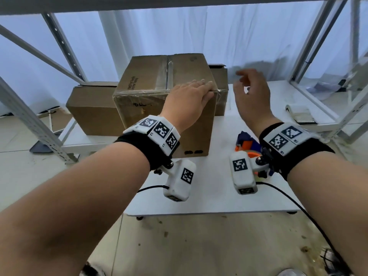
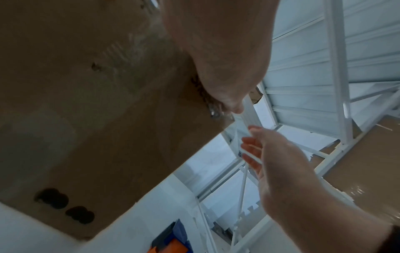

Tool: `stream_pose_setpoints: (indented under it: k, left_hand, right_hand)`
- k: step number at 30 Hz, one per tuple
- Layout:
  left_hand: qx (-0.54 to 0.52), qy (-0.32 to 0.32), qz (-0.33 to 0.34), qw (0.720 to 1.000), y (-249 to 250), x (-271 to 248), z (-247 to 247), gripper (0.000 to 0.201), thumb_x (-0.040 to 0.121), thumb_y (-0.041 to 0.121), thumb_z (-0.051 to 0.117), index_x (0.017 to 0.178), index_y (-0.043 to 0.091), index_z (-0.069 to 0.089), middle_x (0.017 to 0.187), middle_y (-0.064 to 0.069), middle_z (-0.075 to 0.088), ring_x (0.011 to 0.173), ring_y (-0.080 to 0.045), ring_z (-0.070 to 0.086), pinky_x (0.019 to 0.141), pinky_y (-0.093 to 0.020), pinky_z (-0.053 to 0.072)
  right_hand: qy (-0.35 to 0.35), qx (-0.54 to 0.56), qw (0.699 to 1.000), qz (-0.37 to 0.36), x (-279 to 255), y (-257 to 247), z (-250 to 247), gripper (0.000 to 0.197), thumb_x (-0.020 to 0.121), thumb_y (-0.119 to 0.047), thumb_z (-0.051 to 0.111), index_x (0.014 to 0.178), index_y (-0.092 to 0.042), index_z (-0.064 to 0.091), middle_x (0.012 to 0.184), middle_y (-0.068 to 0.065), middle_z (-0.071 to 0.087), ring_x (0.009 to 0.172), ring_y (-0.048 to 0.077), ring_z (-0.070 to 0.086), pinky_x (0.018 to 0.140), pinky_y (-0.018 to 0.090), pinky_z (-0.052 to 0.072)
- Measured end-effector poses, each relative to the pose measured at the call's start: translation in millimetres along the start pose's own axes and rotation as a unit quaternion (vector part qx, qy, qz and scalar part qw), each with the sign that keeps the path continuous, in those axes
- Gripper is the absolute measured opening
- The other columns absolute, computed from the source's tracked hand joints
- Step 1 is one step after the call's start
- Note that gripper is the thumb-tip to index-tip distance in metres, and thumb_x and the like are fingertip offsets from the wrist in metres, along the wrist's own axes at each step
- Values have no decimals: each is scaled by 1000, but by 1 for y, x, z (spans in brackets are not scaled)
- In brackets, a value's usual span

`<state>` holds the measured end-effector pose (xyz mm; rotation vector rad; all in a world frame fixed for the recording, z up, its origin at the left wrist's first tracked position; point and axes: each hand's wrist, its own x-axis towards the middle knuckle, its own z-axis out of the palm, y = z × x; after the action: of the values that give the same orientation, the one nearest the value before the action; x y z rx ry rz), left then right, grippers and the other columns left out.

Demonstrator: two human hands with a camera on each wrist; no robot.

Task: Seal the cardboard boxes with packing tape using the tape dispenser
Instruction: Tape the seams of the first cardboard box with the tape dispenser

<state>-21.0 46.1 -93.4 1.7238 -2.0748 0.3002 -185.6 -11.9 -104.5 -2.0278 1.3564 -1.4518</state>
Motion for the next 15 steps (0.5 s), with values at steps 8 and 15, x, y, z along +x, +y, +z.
stream_pose_setpoints:
  k: [8, 15]
  left_hand:
    - [-8, 1, -66, 998, -88, -36, -55, 36, 100, 38, 41, 105, 16, 69, 98, -6, 68, 91, -24, 59, 83, -39, 46]
    - [-229, 34, -161, 959, -132, -62, -62, 27, 94, 34, 56, 114, 22, 69, 132, 4, 58, 122, -9, 48, 109, -31, 33]
  right_hand:
    - [-201, -113, 955, -184, -4, -72, 35, 34, 90, -42, 56, 114, -20, 64, 115, 1, 61, 109, 18, 54, 97, 42, 42]
    - [-297, -135, 926, -191, -8, -108, 67, 37, 98, -44, 44, 125, -26, 63, 126, 3, 61, 116, 21, 52, 97, 36, 40]
